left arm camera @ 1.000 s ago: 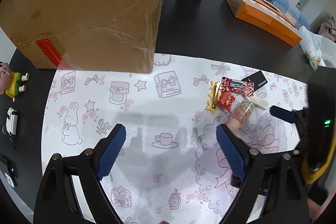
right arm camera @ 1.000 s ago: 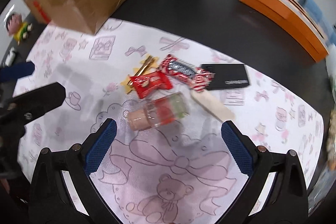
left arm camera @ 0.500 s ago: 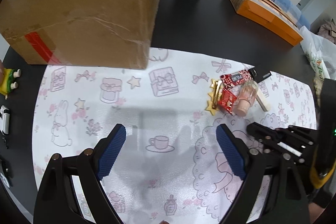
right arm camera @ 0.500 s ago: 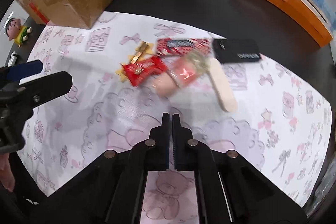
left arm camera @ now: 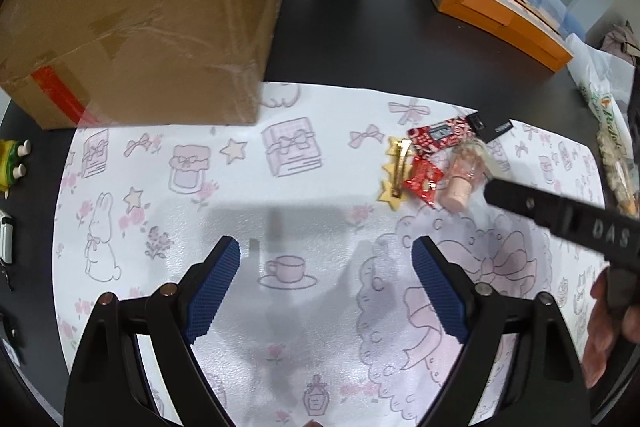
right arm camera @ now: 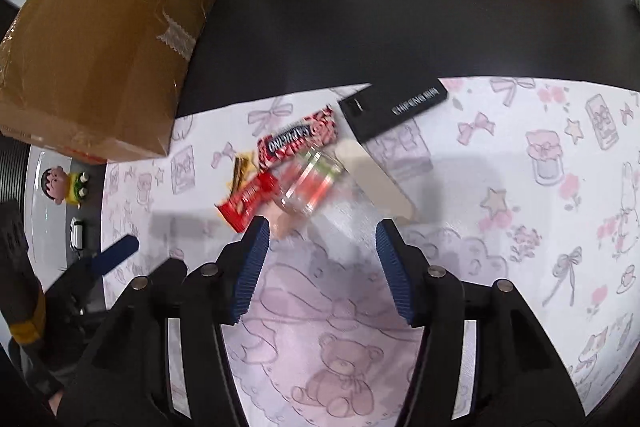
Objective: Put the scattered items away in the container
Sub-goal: 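Grasp the pink-liquid glass bottle with the right gripper, then grasp the red wrapped candy with the left gripper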
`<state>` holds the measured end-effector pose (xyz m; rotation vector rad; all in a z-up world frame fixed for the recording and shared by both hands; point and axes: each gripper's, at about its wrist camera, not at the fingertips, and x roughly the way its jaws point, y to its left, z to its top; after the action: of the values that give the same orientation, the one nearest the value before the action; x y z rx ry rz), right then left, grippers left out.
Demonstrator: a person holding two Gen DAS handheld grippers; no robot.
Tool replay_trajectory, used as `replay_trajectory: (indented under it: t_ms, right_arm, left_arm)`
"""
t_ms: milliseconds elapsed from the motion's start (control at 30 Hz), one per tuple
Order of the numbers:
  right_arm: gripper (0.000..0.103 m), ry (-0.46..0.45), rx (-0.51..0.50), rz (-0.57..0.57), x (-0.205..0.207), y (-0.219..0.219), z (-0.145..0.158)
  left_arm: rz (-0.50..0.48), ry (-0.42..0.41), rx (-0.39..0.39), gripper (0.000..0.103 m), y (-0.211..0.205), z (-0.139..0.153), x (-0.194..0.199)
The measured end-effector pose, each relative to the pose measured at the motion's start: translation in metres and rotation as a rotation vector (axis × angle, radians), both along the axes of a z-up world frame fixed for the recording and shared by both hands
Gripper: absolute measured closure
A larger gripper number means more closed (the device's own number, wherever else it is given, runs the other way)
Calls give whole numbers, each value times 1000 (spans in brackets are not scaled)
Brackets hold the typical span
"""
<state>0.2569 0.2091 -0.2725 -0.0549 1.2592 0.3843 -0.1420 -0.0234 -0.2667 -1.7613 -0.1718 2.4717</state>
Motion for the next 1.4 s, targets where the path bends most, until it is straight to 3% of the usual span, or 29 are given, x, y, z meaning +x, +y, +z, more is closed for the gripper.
replay_trajectory:
  t_ms: [200,233,300,333,433,933,1067,1133,1233,1400]
  right_arm:
    - [46,6,-58,-5,13,25,-8]
    - [50,8,-79,2,13,27,-9]
    - [72,10,-120,30,10,32,-13]
    - [74,8,-139,47,8,34,-16]
    - [75,-14,-192,74,-3,32,-16]
    - [75,-44,-187,79,-38,-21,8]
    - [75,-50,-166,65,-33,-34,17]
    - [75,-49,-156,57,-28,-47,26]
    - [75,-52,-152,57,-25,-52,30]
    - [75,-54,-134,48,-22,-56,33]
  left_arm:
    - [11,-1,8,16,-4,1,0]
    - [11,-2,9,16,-4,1,0]
    - [5,-4,12,16,-2,1,0]
    - [2,-4,14,16,-1,1,-1]
    - [-9,-5,19,16,4,0,-2]
    - [-54,51,33,16,51,-10,-29]
    - [-104,68,-25,16,71,-11,-33]
    - [-131,72,-56,21,80,-14,-33]
    - [-160,70,-88,40,89,-20,-31]
    - [-197,95,-125,54,98,-24,-24]
